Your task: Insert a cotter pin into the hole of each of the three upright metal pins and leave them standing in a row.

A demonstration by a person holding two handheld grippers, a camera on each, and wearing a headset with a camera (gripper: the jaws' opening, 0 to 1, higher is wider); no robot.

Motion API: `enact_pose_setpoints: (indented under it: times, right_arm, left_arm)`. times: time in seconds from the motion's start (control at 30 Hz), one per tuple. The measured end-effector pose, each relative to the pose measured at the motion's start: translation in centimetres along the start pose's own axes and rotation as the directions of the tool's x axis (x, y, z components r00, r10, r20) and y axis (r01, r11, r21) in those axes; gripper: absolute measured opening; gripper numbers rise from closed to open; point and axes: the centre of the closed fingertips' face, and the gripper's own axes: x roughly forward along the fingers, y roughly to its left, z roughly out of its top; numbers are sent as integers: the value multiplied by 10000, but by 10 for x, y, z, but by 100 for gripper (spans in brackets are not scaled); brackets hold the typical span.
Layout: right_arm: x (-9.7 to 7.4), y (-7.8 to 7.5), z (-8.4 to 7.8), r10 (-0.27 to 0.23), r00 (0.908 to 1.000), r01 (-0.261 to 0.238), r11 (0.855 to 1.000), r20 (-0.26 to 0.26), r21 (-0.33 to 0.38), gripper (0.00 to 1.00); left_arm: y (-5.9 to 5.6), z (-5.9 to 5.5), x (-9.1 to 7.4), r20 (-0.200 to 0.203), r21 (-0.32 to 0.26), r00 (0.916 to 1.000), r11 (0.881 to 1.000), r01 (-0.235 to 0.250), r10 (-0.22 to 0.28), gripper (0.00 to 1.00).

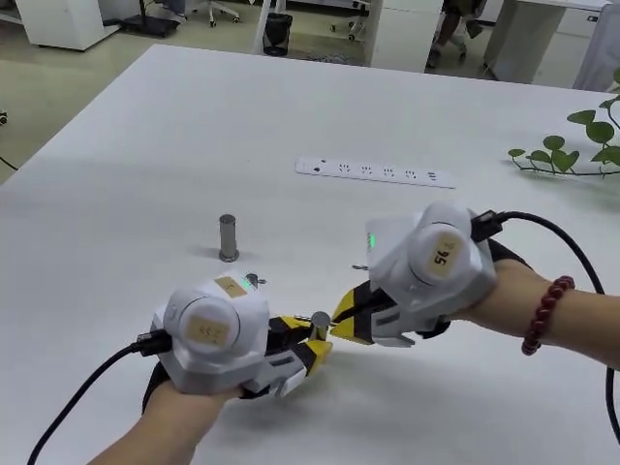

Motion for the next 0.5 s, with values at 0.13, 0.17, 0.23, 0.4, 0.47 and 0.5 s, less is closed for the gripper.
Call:
enact_pose_setpoints:
  times: [0.13,0.17,0.23,0.4,0.47,0.5]
  right_arm:
    - [1,2,-1,-19,10000,19,9997,-16,-244,0]
    - [1,3,0,14,10000,-14,9998,8,-203,1]
    - [-1,3,1,-34,9999,36,9998,100,-203,3]
    - [-10,2,0,-130,9997,130,9999,184,-18,4]
    - [-14,2,-3,-164,9998,164,9999,144,-15,4]
    - [-15,2,-4,-196,9997,196,9998,132,-6,4]
  left_arm:
    - [0,0,0,-14,86,10000,10000,0,0,10]
    - [0,0,0,-14,88,10000,10000,-2,2,10]
    - [0,0,0,-18,117,10000,9999,-9,9,10]
    - [0,0,0,-27,119,10000,9999,-16,16,10]
    - [0,0,0,-26,143,10000,9999,-18,19,10]
    - [0,0,0,-25,149,10000,9999,-17,18,10]
